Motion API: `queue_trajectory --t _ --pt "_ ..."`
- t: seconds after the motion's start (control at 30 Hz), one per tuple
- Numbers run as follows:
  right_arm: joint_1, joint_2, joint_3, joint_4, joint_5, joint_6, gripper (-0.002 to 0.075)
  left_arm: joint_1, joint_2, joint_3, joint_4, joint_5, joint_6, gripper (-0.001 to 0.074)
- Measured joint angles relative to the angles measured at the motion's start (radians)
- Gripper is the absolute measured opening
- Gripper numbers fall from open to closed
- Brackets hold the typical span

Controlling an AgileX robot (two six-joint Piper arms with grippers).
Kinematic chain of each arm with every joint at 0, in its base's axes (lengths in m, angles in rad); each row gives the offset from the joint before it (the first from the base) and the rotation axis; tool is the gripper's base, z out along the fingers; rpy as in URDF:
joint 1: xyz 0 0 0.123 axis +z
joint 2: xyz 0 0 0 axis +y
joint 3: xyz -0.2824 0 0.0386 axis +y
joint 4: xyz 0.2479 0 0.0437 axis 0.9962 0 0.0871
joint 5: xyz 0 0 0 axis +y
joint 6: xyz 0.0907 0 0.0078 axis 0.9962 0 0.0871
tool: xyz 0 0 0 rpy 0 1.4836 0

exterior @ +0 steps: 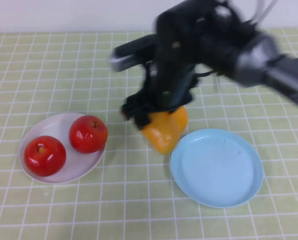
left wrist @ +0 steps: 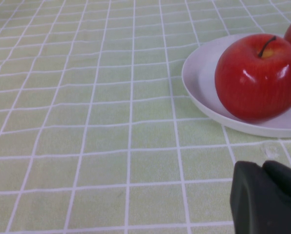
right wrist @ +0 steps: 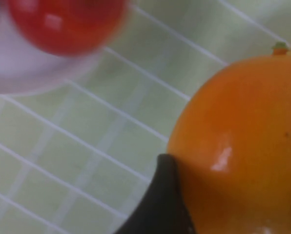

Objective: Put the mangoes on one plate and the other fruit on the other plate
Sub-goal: Put another type of fruit in the right plate

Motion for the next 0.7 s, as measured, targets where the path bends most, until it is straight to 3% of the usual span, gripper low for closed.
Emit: queue_trajectory --t 0.2,0.4,0.7 --pt "-0.080 -0.169 0.296 -0.020 -0.013 0.093 0.0548 0.000 0.000 0.000 0.000 0.000 0.000 0.0004" --pt "-0.135 -0.224 0.559 0.016 -0.161 0.128 0.0548 0.000 0.000 0.000 0.000 0.000 0.000 0.0004" --pt "-0.141 -0.214 0.615 0.084 -0.289 0.128 0.0564 0.000 0.000 0.000 0.000 0.000 0.000 0.0004"
